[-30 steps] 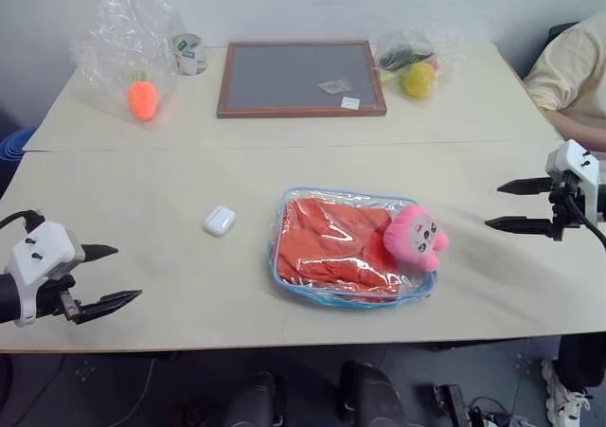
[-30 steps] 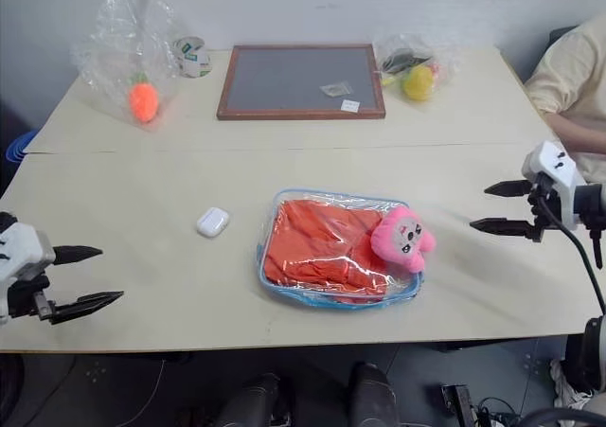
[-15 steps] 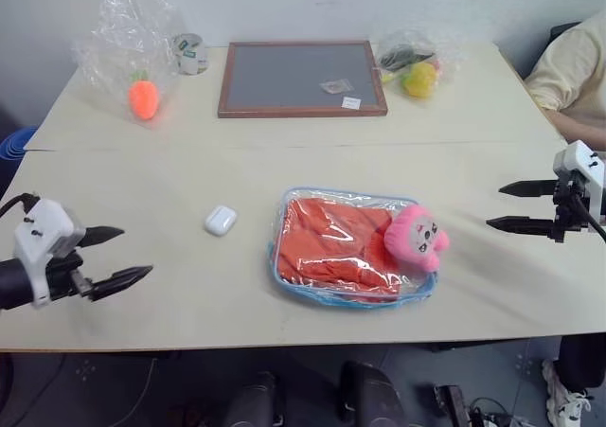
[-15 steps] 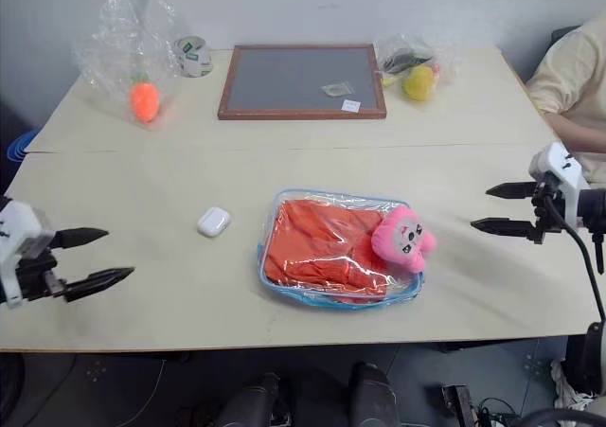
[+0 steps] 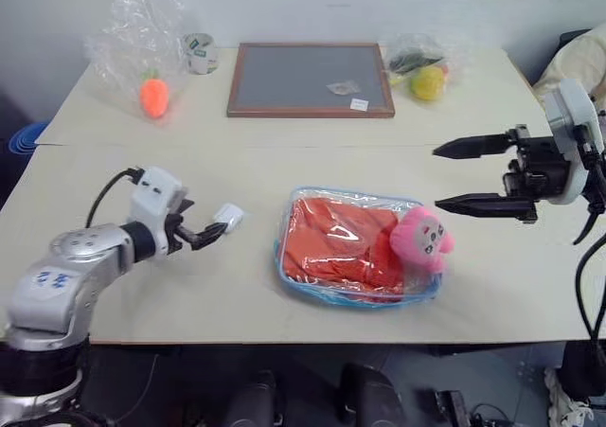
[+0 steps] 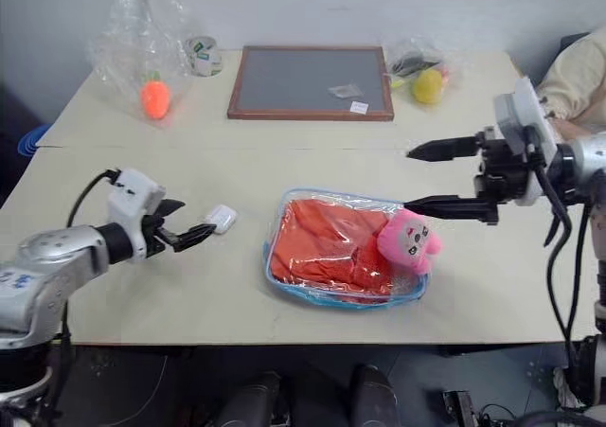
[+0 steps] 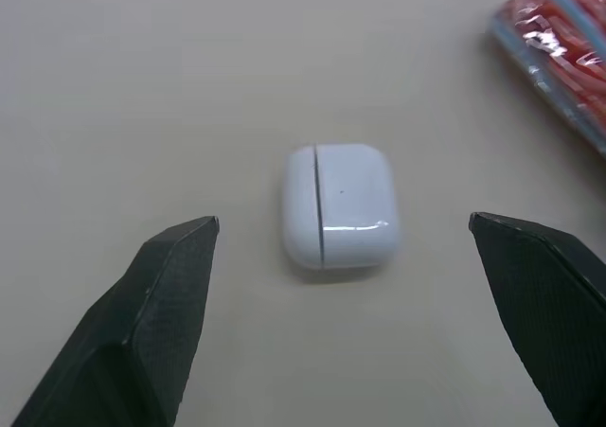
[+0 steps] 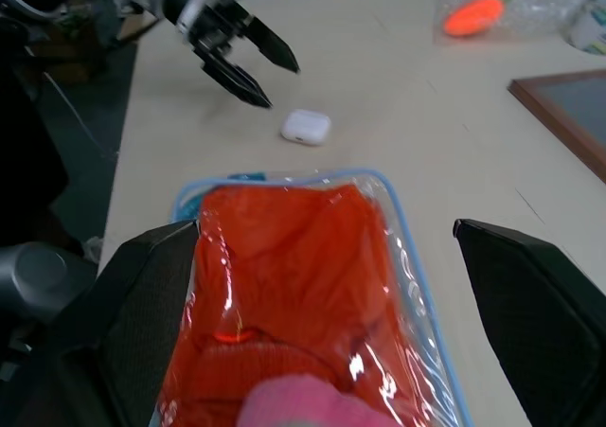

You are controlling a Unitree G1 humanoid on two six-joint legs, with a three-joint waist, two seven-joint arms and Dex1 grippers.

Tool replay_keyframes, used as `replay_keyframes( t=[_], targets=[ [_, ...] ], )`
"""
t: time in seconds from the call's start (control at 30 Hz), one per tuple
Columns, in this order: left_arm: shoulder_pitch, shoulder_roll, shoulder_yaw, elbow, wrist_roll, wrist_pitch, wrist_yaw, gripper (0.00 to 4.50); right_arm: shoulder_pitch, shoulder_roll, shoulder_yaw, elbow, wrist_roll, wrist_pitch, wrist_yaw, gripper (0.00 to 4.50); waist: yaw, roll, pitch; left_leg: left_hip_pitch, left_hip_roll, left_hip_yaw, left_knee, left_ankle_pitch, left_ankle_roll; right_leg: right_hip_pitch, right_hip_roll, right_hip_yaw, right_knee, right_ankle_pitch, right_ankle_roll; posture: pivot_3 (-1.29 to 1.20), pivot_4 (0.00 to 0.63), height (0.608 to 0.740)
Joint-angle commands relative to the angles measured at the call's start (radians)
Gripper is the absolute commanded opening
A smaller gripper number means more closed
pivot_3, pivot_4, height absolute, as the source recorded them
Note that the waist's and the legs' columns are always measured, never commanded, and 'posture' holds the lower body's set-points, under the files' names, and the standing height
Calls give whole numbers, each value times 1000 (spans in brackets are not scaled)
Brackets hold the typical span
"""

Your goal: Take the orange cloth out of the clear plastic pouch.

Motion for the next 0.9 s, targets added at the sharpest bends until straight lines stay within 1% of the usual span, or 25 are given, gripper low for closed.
replay_keyframes(
  t=[0.03,0.23,0.33,0.5,0.6,0.73,0.77,0.9],
  targets=[
    [-53,-39,-60,84,70,-49,47,4480,-36,14,-21,-119,85,59,-49,4500,9,-1,0,0,0,0,0,0,0,0,0,0,0,0,0,0,150,740],
    [-117,-126,-155,216,139,-168,46,4480,-59,40,-4,-169,118,76,-89,4500,18,-4,-1,-1,0,0,1,0,1,0,1,0,-1,0,0,0,150,740],
    [-125,-144,-186,256,169,-216,33,4480,-59,44,2,-196,142,91,-101,4500,16,-4,-1,-1,1,1,1,-1,1,0,1,0,-1,0,0,0,150,740],
    [-137,-160,-198,280,193,-232,25,4480,-54,49,13,-215,152,99,-124,4500,17,-4,-1,-1,1,1,1,-1,1,0,1,0,-1,0,0,0,150,740],
    [-141,-166,-189,290,187,-230,13,3883,-68,56,24,-204,138,94,-142,4500,17,-5,-2,-1,1,1,1,-1,1,0,1,0,-1,0,0,0,150,740],
    [-132,-172,-176,275,176,-210,3,2627,-78,59,34,-191,117,81,-155,4500,15,-5,-2,0,1,1,1,-1,1,0,1,0,-1,0,0,0,150,740],
    [-120,-174,-163,263,171,-197,10,2392,-80,61,42,-186,103,71,-159,4500,15,-5,-2,0,1,1,1,-1,1,0,1,0,-1,0,0,0,150,740],
    [-77,-178,-93,212,153,-137,43,2362,-85,66,64,-169,70,42,-153,4500,11,-5,-2,0,2,1,1,-1,1,0,1,0,-1,0,0,0,150,740]
  ],
)
